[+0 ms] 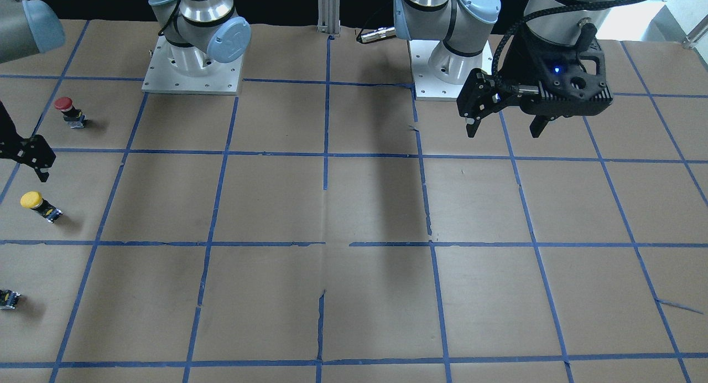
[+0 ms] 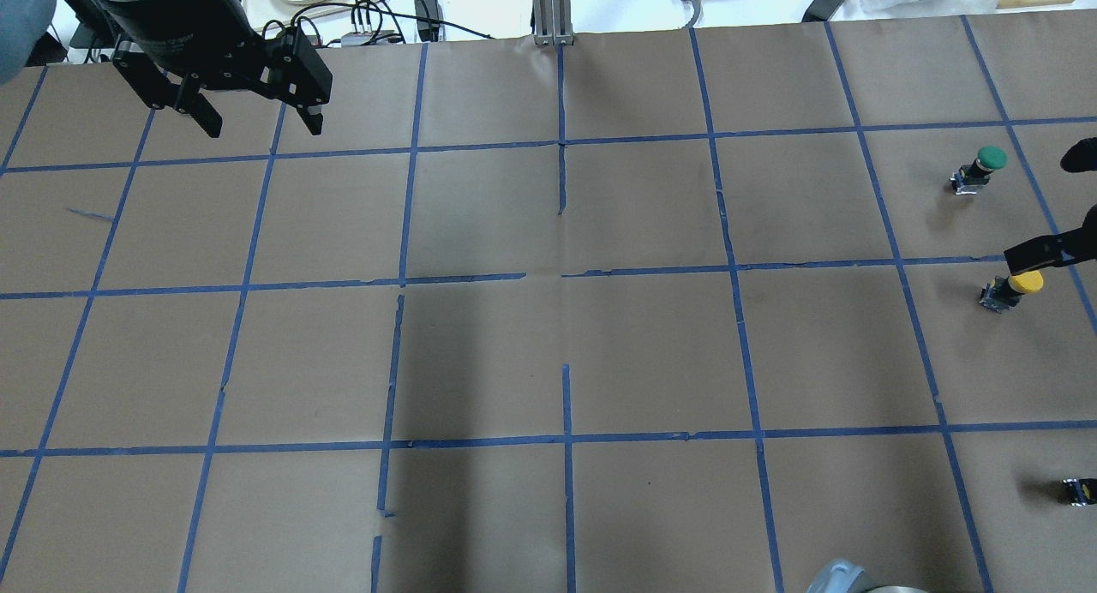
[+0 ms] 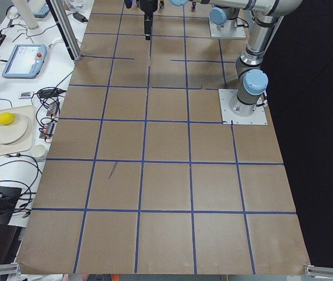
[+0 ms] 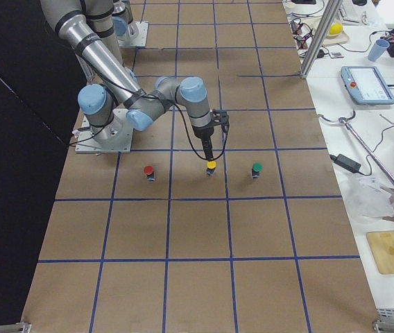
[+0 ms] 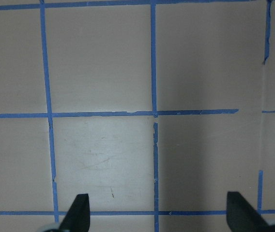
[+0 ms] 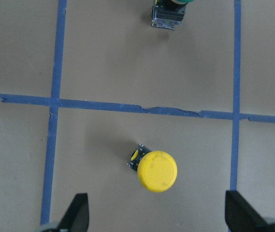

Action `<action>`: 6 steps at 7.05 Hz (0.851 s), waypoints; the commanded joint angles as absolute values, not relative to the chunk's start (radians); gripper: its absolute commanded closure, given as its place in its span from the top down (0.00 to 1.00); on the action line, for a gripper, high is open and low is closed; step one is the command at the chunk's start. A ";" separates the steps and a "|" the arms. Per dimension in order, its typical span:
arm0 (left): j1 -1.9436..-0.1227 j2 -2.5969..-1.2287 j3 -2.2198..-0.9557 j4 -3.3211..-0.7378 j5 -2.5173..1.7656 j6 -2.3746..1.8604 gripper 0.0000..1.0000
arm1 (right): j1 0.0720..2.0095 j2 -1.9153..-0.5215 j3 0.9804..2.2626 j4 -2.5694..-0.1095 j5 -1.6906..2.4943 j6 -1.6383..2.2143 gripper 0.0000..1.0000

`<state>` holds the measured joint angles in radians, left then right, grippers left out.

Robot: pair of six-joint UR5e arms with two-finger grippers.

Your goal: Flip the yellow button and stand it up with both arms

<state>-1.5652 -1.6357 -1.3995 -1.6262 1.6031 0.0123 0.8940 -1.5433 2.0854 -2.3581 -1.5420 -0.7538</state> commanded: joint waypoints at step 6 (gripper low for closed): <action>-1.562 -1.621 -1.391 -1.626 1.579 0.014 1.00 | 1.292 -1.554 1.628 -1.616 -1.575 -0.032 1.00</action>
